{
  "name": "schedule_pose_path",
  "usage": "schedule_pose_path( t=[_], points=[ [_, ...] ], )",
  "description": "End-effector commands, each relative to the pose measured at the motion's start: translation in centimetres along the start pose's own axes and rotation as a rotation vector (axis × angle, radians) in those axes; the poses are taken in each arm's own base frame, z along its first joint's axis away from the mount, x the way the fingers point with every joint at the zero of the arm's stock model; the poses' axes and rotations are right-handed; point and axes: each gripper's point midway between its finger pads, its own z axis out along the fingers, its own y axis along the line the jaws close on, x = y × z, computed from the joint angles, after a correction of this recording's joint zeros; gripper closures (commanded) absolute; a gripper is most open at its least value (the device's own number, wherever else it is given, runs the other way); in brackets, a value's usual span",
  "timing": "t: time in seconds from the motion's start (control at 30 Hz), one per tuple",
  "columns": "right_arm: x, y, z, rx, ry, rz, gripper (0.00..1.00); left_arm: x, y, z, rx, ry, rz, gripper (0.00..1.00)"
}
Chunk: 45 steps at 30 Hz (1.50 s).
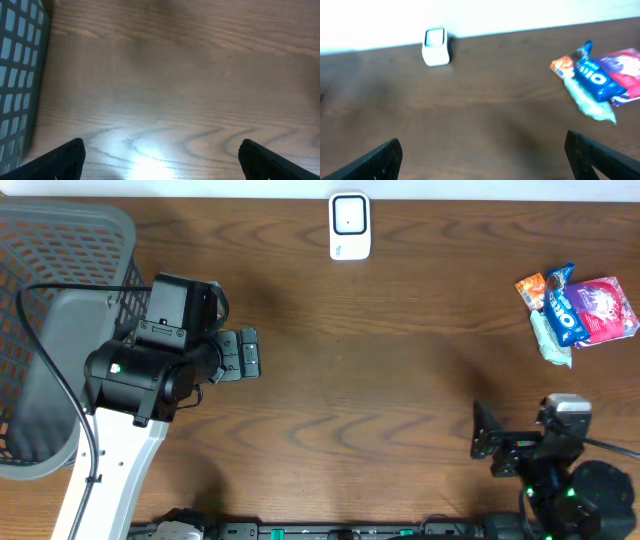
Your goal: Scan the item barcode
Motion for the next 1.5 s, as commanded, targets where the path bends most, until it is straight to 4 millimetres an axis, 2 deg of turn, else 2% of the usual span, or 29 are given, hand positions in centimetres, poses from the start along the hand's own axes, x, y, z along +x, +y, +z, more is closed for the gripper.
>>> schedule_pose_path(
  t=[0.0,0.27,0.67,0.93,1.2,1.37,1.47],
  points=[
    [1.2,1.3,1.1,-0.099,-0.090,-0.091,0.01,-0.1,0.3,0.0,-0.015,-0.002,0.002,0.02],
    [2.1,1.2,3.5,-0.122,-0.245,-0.108,0.01,-0.1,0.4,0.0,-0.015,-0.002,0.002,0.02],
    [2.8,0.8,5.9,-0.129,-0.394,-0.121,0.01,-0.1,0.4,0.0,-0.015,-0.002,0.002,0.02],
    [4.4,-0.2,7.5,-0.093,-0.414,-0.114,0.01,-0.1,0.3,0.0,-0.015,-0.002,0.002,0.02],
    [4.6,-1.2,7.8,-0.039,-0.423,-0.103,0.01,-0.1,0.4,0.0,-0.015,-0.002,0.002,0.02],
    [7.1,-2.2,8.8,0.005,-0.311,-0.092,0.01,-0.1,0.3,0.0,-0.015,-0.002,0.002,0.02],
    [7.4,-2.2,8.9,0.009,-0.301,-0.095,0.01,-0.1,0.4,0.0,-0.015,-0.002,0.002,0.02]
  ],
)
